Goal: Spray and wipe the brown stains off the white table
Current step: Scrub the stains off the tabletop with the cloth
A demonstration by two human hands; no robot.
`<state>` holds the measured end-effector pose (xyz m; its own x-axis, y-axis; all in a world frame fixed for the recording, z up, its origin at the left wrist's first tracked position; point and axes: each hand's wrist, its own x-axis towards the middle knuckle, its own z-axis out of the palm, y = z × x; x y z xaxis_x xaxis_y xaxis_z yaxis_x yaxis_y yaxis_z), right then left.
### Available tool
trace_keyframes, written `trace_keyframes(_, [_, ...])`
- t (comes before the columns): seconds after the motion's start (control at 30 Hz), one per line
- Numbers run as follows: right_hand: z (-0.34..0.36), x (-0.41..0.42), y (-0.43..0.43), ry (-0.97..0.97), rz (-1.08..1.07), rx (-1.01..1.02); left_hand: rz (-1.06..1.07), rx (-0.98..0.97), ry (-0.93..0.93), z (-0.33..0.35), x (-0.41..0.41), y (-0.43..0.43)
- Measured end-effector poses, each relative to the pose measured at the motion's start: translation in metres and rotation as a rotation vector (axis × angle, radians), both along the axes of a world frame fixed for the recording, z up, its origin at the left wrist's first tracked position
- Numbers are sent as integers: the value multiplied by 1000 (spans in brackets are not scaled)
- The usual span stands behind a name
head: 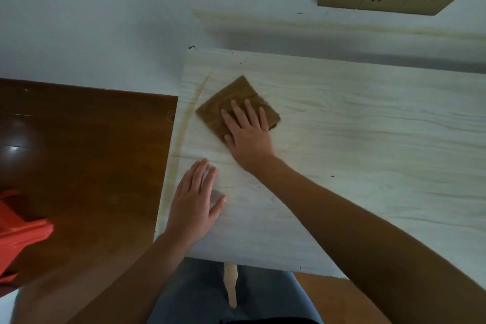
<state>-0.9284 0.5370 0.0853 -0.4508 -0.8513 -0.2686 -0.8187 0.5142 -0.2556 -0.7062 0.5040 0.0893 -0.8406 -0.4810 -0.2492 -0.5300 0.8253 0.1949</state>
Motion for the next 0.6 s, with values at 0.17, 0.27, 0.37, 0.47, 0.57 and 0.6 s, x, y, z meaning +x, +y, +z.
trace_keyframes(0.17, [1, -73, 22, 39, -120, -34, -26, 1, -19, 0, 0, -2])
trace_keyframes(0.27, [6, -144, 51, 81, -345, 1, -22, 4, -18, 2, -2, -2])
trace_keyframes(0.37, [12, -174, 86, 64, -414, 37, -13, 9, -26, 5, -3, 0])
trace_keyframes(0.47, [11, -150, 113, 47, -495, 26, -9, 18, -25, 10, -6, 3])
trace_keyframes(0.57, [11, -99, 141, -5, -629, -4, -16, 20, -28, 12, -6, 3])
trace_keyframes(0.6, [11, -81, 151, -16, -658, -15, -21, 17, -31, 11, -6, 3])
